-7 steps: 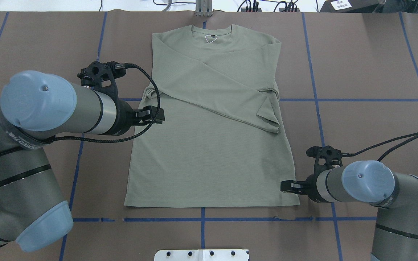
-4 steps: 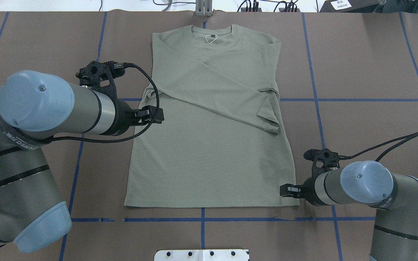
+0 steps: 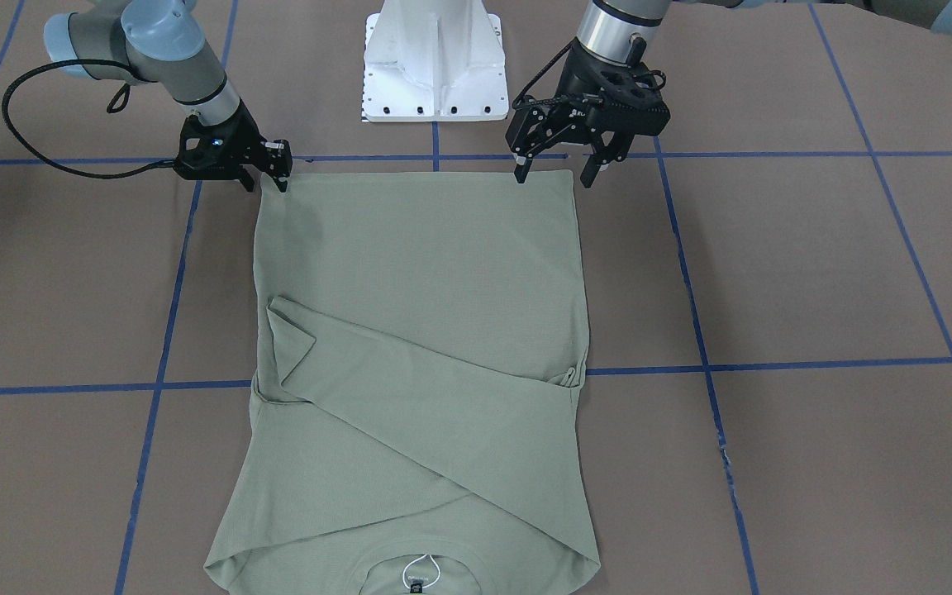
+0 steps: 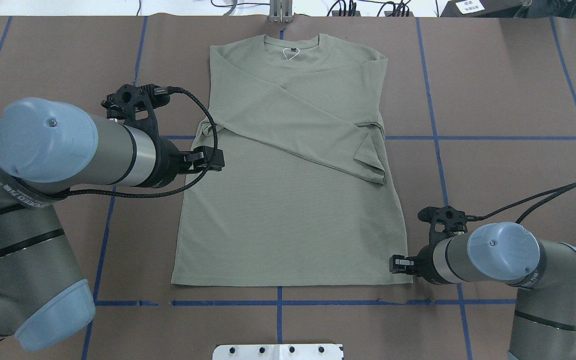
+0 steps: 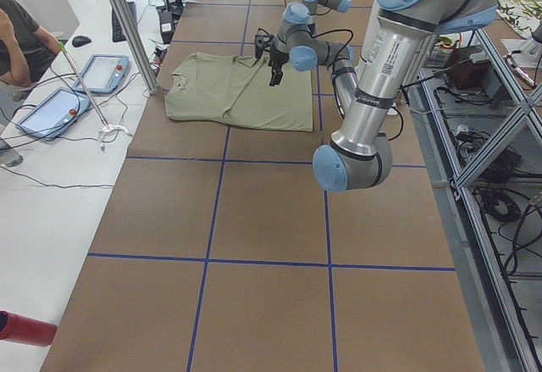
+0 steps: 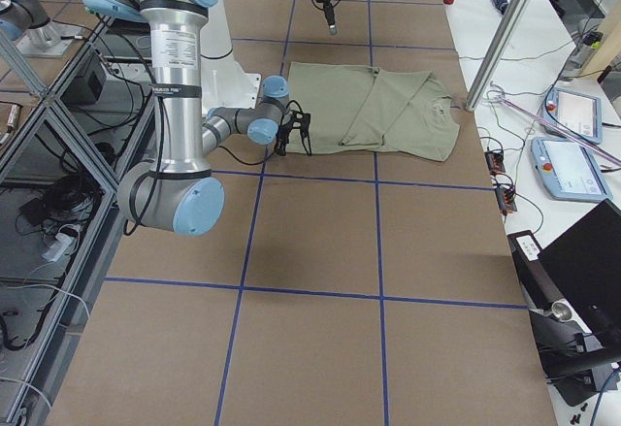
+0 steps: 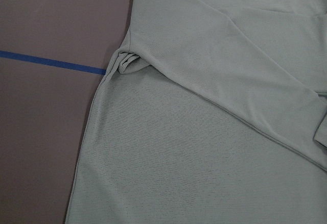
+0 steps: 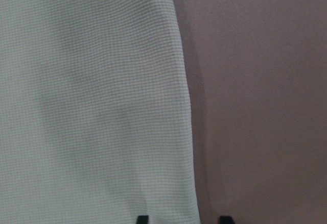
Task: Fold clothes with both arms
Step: 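Lower both grippers onto the hem corners nearest the robot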
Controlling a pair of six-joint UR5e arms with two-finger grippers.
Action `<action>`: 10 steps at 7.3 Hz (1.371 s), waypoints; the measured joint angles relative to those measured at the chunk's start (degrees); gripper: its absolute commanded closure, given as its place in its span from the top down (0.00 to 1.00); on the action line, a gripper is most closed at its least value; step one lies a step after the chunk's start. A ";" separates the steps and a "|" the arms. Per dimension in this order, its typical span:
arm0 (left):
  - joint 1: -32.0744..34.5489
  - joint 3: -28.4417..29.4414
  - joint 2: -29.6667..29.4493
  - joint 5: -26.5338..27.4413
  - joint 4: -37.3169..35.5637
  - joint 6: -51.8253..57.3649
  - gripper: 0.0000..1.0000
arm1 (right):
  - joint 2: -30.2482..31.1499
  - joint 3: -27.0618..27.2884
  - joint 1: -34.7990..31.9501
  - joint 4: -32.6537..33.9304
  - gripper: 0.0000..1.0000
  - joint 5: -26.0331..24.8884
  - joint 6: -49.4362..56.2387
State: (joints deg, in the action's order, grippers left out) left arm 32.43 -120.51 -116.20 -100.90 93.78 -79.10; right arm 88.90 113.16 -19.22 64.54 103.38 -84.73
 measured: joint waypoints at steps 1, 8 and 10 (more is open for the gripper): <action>0.00 -0.02 0.00 0.00 0.00 0.00 1.00 | 0.01 -0.08 0.03 -0.02 0.41 0.25 0.00; -1.18 1.31 0.52 0.00 0.05 -0.65 1.00 | -0.05 1.19 -0.20 -0.16 0.00 1.47 0.00; -5.97 2.32 2.71 0.08 0.10 -3.12 1.00 | 0.03 3.56 -0.52 -0.22 0.00 1.42 -0.02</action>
State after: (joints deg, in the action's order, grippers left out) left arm 26.46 -118.19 -113.48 -100.82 93.88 -82.22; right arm 88.94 116.72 -19.74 64.32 104.79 -84.75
